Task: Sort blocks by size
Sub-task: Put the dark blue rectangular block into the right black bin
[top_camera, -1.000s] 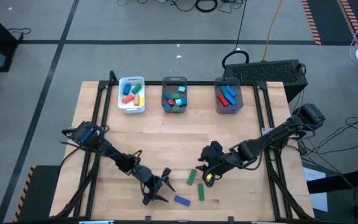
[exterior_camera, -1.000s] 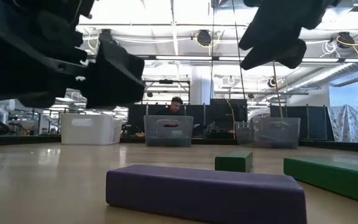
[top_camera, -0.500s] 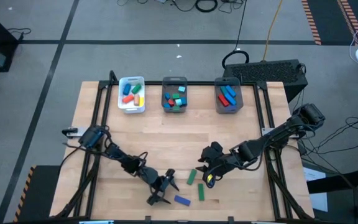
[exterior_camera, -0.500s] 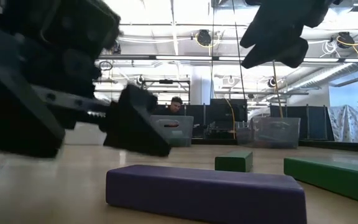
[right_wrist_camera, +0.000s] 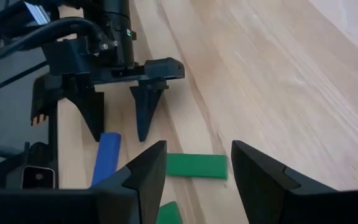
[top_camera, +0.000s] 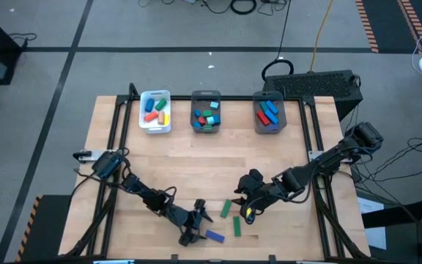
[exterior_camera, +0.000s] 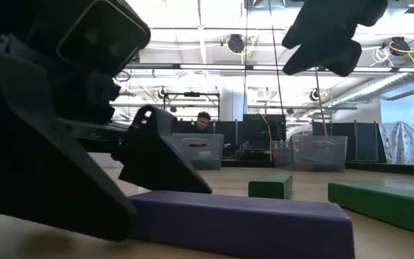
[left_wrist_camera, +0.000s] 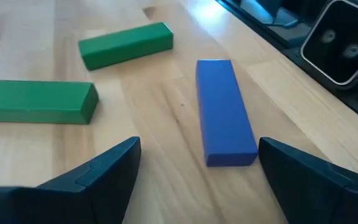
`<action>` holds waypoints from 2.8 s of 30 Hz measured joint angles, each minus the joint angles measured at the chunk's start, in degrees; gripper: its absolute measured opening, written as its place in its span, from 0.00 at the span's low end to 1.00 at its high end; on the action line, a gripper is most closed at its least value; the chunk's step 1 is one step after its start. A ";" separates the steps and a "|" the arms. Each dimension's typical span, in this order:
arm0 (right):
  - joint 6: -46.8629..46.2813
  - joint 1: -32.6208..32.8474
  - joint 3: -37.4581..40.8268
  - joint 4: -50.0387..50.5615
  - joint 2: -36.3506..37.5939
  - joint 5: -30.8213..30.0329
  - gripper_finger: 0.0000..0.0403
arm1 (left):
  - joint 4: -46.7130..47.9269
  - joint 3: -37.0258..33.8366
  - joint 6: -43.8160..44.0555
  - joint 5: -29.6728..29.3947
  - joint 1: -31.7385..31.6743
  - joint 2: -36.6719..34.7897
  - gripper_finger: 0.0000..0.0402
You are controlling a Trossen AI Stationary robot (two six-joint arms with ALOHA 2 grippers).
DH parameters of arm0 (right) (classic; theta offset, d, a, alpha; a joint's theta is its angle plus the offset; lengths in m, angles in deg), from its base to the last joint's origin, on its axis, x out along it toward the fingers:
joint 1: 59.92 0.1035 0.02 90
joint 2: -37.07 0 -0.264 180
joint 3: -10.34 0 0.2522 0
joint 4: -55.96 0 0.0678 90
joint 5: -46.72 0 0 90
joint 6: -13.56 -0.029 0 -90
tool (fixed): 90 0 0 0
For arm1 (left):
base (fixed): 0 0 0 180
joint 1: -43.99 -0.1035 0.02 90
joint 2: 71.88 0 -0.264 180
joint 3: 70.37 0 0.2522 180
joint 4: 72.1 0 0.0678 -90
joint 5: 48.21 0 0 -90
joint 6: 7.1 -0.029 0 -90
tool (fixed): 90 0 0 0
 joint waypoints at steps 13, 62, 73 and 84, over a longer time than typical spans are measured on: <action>-4.64 4.08 0.00 -3.20 0.00 -5.95 0.41 | -0.05 0.00 0.59 -4.77 3.16 0.00 0.53; 28.48 4.00 0.02 -22.35 -14.19 -1.18 0.42 | 3.34 3.57 -0.02 -21.62 -0.34 -2.74 0.28; 29.00 2.46 0.02 -22.64 -14.16 -0.94 0.58 | 2.84 3.65 -2.26 -22.73 -0.88 -5.67 0.28; 28.82 2.43 0.02 -22.14 -14.16 0.13 0.54 | 2.74 3.67 -3.91 -24.50 -1.07 -7.86 0.28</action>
